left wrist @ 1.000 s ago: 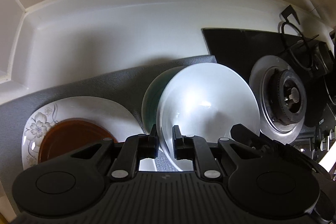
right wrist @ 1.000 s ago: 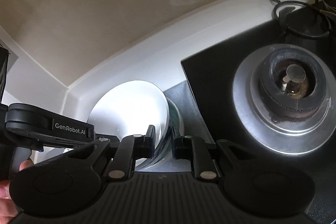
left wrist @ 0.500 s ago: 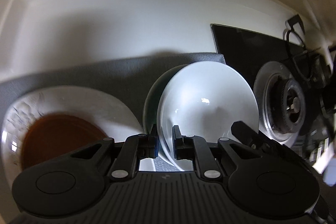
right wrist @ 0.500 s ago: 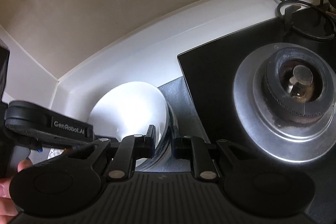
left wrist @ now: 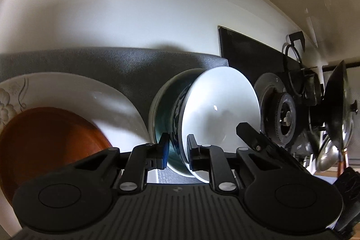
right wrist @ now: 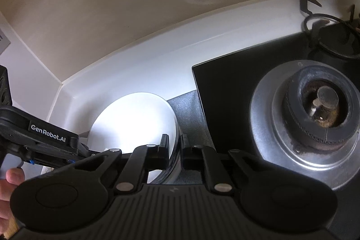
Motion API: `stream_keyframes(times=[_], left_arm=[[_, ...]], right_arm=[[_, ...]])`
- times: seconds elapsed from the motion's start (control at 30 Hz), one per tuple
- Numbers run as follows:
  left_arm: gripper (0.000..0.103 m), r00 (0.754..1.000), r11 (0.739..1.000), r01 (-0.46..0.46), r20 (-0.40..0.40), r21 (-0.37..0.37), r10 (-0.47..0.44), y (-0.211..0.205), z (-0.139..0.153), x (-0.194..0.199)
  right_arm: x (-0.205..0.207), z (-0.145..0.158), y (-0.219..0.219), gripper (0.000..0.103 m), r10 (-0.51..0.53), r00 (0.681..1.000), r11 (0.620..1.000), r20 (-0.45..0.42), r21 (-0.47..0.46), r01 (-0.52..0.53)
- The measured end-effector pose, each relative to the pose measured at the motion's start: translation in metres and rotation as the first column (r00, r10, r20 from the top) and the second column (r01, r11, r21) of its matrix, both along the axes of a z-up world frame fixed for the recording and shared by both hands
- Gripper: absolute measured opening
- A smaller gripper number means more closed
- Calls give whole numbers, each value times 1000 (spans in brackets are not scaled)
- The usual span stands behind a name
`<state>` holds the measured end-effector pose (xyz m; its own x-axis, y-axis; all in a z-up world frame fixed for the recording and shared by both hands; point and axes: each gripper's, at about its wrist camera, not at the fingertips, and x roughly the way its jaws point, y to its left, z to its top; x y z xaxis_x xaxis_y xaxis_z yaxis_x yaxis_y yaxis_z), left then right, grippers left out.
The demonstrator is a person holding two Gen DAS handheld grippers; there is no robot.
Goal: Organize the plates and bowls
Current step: 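Lower the white bowl into the blue swirl bowl with both grippers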
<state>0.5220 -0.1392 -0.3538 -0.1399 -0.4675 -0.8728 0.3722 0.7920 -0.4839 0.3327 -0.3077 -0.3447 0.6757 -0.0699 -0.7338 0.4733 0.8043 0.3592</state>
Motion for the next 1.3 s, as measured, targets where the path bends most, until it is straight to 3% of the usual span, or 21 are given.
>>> stream_keyframes(times=[0.23,0.4,0.8,0.93,1.07,1.23,1.3], left_arm=[[24,994,998,-61,-92,-21,59,7,-1,7],[21,990,994,-106,-96,15,107,10,5,3],[21,996,990,-80,45,117,75,6,31,-8],[21,986,992,-41,166,122,20,4,44,-13],[21,955,989,37,285,141,-76,-10,45,-18],[22,951,980,76,282,184,-127,-26,25,-7],[22,952,978,88,272,190,-138,-28,17,-5]], right_arm=[[-4,-5,-5,8,-4,1000,1000,26,11,3],[-2,-6,-3,6,-2,1000,1000,29,-2,2],[0,-3,6,6,19,1000,998,15,-64,-18],[-4,-3,1,9,-3,1000,1000,16,0,3],[-14,-5,-4,12,-28,999,996,33,86,25],[-19,-10,-6,28,-53,998,990,17,128,50],[-18,-16,-8,40,-49,999,983,15,180,46]])
